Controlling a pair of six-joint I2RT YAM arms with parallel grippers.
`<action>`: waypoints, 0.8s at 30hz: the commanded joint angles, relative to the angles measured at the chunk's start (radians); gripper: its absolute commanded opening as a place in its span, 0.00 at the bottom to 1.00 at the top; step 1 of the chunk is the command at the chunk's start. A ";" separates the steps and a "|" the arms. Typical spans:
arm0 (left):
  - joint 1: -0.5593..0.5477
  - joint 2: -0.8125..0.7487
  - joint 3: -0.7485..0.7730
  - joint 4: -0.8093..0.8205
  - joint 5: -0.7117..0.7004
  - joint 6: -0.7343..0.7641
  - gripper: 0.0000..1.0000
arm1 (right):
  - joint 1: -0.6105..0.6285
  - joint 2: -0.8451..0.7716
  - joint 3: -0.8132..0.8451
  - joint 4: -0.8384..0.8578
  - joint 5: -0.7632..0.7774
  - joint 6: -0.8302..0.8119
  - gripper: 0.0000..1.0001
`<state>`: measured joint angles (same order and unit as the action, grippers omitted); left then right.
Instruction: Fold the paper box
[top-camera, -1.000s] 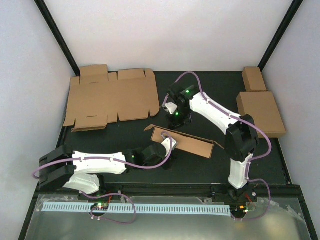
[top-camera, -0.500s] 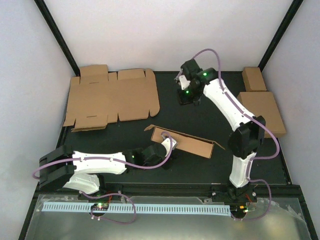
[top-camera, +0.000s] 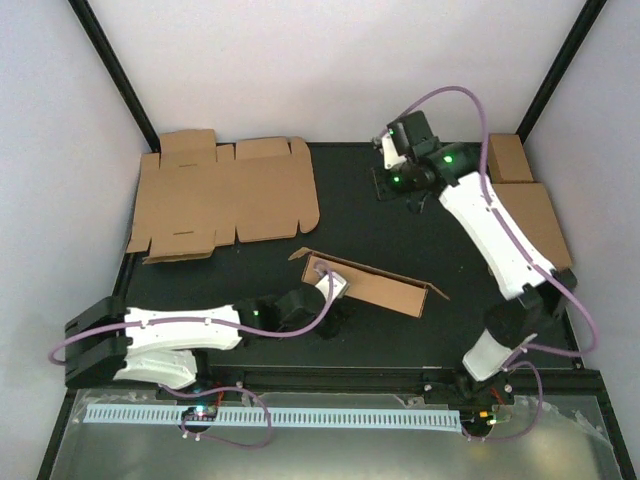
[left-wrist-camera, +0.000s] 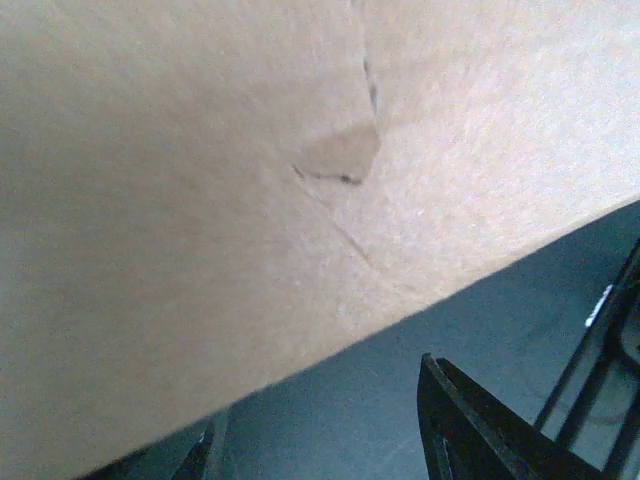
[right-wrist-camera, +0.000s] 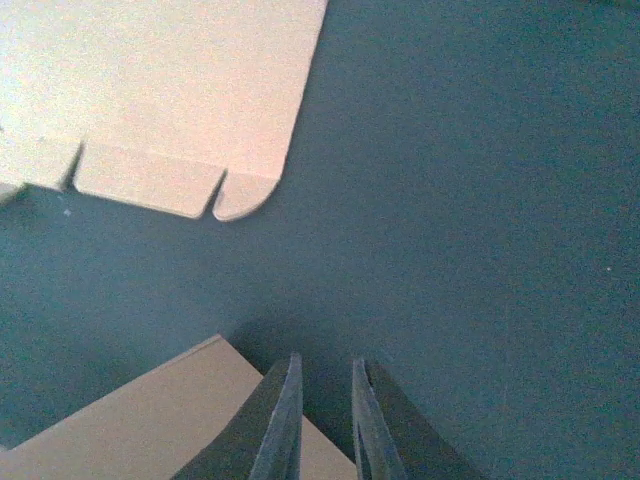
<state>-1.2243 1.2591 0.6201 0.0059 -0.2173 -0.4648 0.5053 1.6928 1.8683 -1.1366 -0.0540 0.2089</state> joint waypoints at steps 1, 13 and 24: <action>-0.006 -0.110 0.034 -0.117 -0.010 -0.035 0.55 | 0.001 -0.130 -0.072 0.097 0.029 -0.003 0.17; 0.016 -0.480 0.112 -0.508 -0.112 -0.033 0.60 | 0.001 -0.501 -0.418 0.271 -0.028 0.042 0.28; 0.318 -0.521 0.287 -0.687 0.014 0.106 0.66 | 0.002 -0.719 -0.545 0.283 -0.077 0.085 0.97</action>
<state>-0.9733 0.6960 0.8410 -0.5781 -0.2604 -0.4393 0.5045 1.0279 1.3815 -0.8806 -0.1196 0.2707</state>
